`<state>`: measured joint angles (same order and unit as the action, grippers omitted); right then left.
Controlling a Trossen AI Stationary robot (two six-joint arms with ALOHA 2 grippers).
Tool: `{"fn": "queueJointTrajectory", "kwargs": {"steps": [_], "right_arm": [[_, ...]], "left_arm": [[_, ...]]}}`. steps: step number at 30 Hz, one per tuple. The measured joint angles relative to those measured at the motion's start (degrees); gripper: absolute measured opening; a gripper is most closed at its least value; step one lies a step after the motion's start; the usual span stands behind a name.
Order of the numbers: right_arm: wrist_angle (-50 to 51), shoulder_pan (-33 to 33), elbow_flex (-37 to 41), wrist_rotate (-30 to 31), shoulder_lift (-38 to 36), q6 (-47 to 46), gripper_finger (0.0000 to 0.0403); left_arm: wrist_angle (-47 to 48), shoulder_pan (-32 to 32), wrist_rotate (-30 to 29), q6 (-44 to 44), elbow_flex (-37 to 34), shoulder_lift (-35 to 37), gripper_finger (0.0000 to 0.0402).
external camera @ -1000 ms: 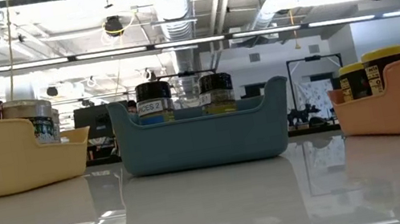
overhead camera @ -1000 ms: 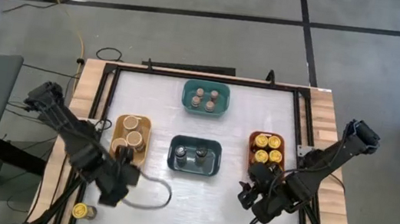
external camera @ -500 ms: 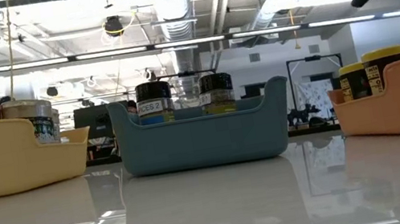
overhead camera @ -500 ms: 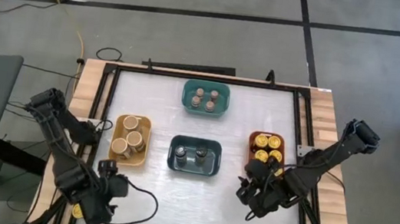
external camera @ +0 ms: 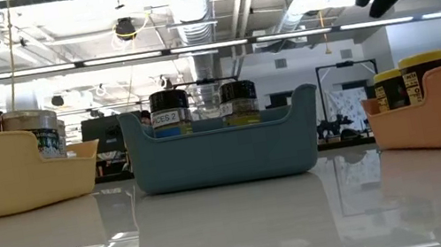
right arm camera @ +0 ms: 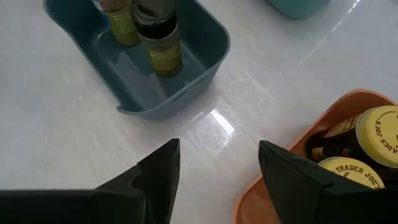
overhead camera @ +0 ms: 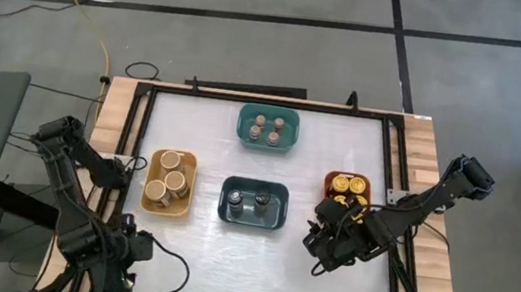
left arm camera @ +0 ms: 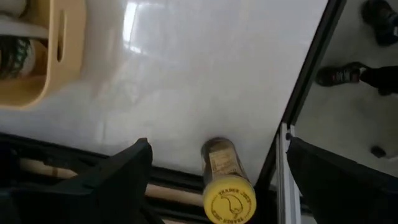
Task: Sort spices by type
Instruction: Put the yellow seasoning into the orange bin
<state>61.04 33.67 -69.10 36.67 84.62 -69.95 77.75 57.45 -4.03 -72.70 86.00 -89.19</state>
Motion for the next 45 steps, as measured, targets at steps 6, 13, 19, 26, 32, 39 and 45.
{"fn": "queueJointTrajectory", "kwargs": {"steps": [6, 13, 19, 26, 32, 39, 45], "right_arm": [[-0.02, -0.11, 0.0, 0.74, 0.0, 0.1, 0.0244], [-0.02, -0.09, 0.0, 1.27, 0.0, 0.12, 0.0244], [-0.27, -0.09, 0.0, 1.4, 0.0, 1.24, 0.0244], [-0.28, -0.09, 0.0, 1.51, 0.0, 1.42, 0.0244], [-0.26, -0.09, 0.0, 1.53, 0.0, 1.43, 0.0244], [-0.62, -0.09, 0.0, 1.55, 0.0, 1.43, 0.0244], [-1.44, -0.09, 0.0, 1.55, 0.0, 1.43, 0.0244]], "left_arm": [[-0.14, 1.96, 3.23, -1.58, -0.02, -1.8, 0.035], [-2.07, 4.27, 8.96, 3.42, -0.02, -7.1, 0.035], [-2.54, 5.94, 9.11, 3.18, -0.04, -8.2, 0.0349], [-2.18, 8.18, 9.35, 5.17, -0.07, -10.49, 0.0349], [-0.69, 9.24, 9.69, 5.55, -0.07, -11.22, 0.0349], [-0.25, 11.33, 9.65, 1.86, -0.07, -11.21, 0.0349], [-1.37, 12.77, 9.55, -0.19, -2.26, -11.19, 0.0349]]}}
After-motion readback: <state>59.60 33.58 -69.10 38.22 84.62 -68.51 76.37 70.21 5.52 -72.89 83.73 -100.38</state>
